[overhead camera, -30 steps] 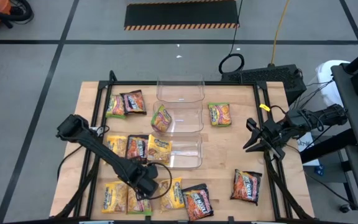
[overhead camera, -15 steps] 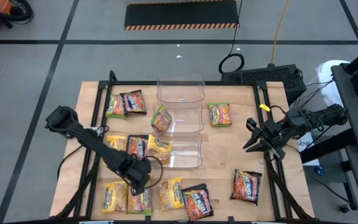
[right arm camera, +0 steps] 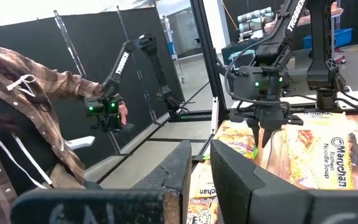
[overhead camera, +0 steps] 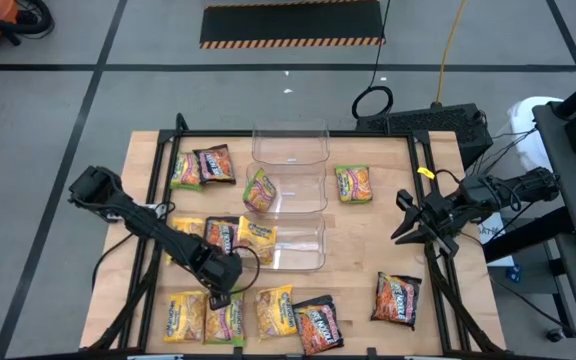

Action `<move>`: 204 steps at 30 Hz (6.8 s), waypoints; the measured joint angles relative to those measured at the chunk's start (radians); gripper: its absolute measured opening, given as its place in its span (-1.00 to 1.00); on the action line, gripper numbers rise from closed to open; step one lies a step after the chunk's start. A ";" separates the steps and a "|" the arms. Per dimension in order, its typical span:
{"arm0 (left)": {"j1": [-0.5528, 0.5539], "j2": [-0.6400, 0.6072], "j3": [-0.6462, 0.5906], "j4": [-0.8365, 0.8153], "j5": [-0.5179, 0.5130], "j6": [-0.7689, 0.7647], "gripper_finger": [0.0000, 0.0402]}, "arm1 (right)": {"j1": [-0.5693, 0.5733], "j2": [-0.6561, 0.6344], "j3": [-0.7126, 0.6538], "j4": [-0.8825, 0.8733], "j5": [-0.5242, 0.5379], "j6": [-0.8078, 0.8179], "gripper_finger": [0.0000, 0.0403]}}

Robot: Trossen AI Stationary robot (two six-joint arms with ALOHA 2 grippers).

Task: Sort Maruchan noodles
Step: Put the green noodle pack into the center transparent bin

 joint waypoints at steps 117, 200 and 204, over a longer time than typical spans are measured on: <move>0.030 0.070 -0.020 0.138 0.132 -0.044 -1.00 | 0.000 0.000 0.000 0.000 0.026 -0.001 -0.73; 0.006 0.068 0.593 -0.776 -0.140 -0.475 -1.00 | 0.000 0.000 0.000 -0.001 0.025 -0.150 -0.73; 0.002 0.067 0.667 -0.871 -0.184 -0.471 -1.00 | 0.000 0.000 0.000 -0.001 0.025 -0.150 -0.73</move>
